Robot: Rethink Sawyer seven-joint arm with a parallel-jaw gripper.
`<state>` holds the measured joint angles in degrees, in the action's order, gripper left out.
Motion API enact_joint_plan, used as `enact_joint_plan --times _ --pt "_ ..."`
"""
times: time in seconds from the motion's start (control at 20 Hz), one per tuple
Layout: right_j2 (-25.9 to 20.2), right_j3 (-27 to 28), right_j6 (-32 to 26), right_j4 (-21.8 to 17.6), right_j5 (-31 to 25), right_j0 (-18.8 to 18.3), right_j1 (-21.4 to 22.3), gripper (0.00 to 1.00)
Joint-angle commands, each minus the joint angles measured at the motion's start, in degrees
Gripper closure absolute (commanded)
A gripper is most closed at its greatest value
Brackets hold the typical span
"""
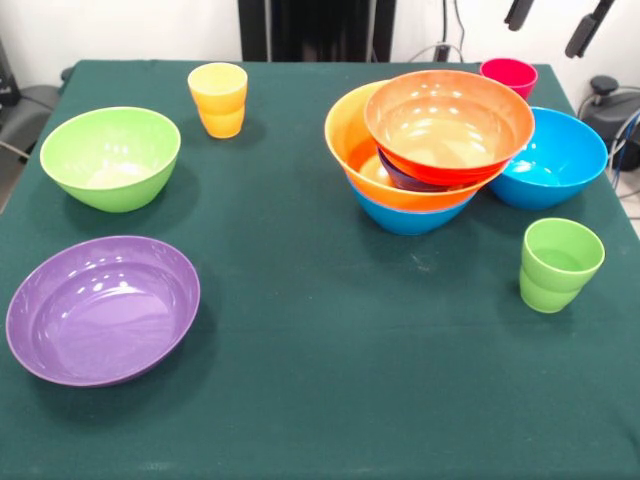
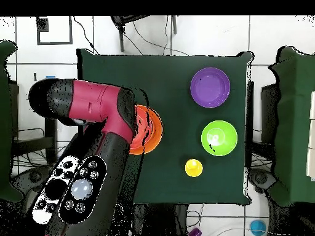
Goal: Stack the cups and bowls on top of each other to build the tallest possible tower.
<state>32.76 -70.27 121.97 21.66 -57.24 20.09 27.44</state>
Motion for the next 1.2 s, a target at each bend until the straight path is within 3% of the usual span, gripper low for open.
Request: enact_joint_plan --times 0.05,0.3,0.65,1.2 --pt "-2.05 5.74 4.73 -5.58 -4.15 -2.10 -3.14 0.00" --pt "-3.78 14.51 0.91 -4.83 -7.85 -6.36 -5.78 0.00" --pt "-3.76 19.29 1.90 -4.39 -12.93 -7.07 -6.23 0.00" --pt "-4.99 18.78 -1.74 -5.23 -13.17 -8.79 -5.23 0.00"
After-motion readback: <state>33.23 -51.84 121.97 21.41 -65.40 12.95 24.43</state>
